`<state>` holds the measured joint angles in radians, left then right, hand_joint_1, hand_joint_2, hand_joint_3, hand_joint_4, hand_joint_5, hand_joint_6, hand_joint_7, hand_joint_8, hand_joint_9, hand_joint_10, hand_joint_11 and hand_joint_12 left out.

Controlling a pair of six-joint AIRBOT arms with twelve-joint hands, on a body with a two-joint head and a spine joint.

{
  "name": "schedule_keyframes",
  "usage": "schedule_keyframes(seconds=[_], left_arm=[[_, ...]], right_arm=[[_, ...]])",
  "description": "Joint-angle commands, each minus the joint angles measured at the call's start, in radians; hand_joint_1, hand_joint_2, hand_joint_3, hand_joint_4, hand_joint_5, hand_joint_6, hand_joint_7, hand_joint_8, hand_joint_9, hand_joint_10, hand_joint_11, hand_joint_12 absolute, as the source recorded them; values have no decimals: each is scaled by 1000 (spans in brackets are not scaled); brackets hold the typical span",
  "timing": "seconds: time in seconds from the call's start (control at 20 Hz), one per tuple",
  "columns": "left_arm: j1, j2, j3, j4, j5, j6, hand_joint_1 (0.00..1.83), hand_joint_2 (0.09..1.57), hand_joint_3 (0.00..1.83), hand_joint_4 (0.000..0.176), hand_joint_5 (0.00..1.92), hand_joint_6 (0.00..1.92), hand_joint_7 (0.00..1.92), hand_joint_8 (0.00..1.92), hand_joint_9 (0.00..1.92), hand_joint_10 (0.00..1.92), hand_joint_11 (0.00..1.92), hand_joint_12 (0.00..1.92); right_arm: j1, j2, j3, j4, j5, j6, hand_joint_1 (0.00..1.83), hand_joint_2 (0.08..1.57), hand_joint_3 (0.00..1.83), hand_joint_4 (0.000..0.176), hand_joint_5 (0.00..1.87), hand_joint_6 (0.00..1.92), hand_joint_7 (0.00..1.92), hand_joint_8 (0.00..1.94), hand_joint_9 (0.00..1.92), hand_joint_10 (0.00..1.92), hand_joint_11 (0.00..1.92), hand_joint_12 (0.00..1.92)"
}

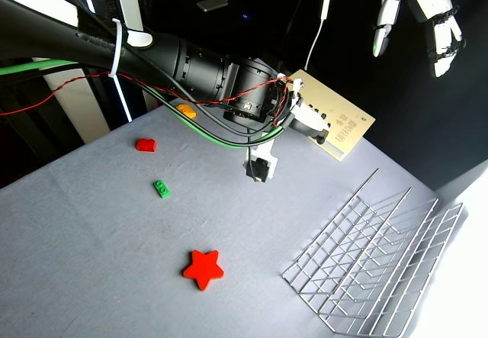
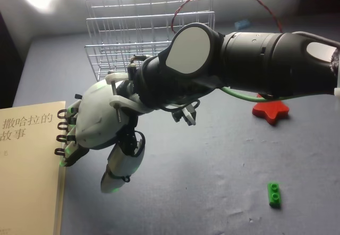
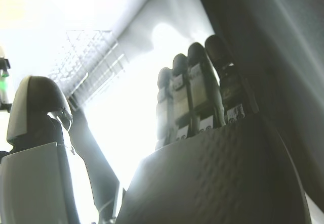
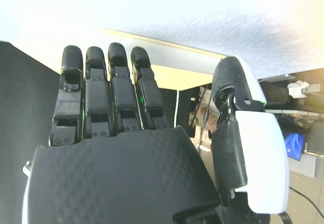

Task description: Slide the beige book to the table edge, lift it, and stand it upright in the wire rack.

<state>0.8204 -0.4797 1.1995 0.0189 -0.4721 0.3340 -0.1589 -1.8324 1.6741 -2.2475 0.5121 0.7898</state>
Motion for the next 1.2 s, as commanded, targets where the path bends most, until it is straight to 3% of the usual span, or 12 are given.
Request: schedule_keyframes(seconds=[0.0, 0.2, 0.45, 0.6, 0.75, 0.9, 1.15], left_arm=[[-10, 19, 6, -29, -88, -1, 840, 996, 0, 0, 269, 3, 301, 2, 308, 4, 0, 793], [0, 16, 0, -58, -76, -1, 841, 996, 0, 0, 268, 3, 301, 1, 309, 3, 0, 797], [1, -4, -5, -203, 157, -2, 824, 1018, 4, 0, 262, 0, 286, 1, 265, 4, 0, 690], [3, -19, -7, -224, 247, -71, 842, 1004, 0, 0, 270, 2, 288, 1, 270, 4, 0, 725], [3, -23, -11, -243, 359, -202, 843, 1003, 0, 0, 271, 2, 289, 1, 270, 3, 0, 727], [3, -37, -9, -373, 463, -202, 883, 991, 0, 0, 272, 2, 298, 3, 298, 9, 0, 768], [6, -61, -15, -498, 546, -206, 865, 996, 0, 0, 256, 2, 283, 2, 287, 2, 0, 717]], right_arm=[[12, 3, -2, 37, -16, 6, 223, 1177, 0, 0, 230, 0, 225, 0, 193, 0, 0, 536], [13, 2, -3, 37, -38, 18, 223, 1177, 0, 0, 229, 0, 223, 0, 192, 0, 0, 532], [11, -5, -3, 49, -45, 17, 228, 1176, 0, 0, 265, 8, 256, 6, 224, 8, 0, 627], [13, -9, -5, 64, -51, 4, 213, 1197, 5, 0, 244, 1, 231, 2, 205, 1, 0, 581], [9, 2, -7, 66, -21, 0, 212, 1198, 4, 0, 243, 1, 230, 1, 204, 0, 0, 577], [-1, 66, -49, 66, -18, -8, 234, 1187, 0, 0, 240, 0, 249, 5, 228, 6, 0, 639], [8, 220, -134, 48, 9, -28, 258, 1178, 0, 0, 248, 2, 248, 2, 221, 2, 0, 610]])
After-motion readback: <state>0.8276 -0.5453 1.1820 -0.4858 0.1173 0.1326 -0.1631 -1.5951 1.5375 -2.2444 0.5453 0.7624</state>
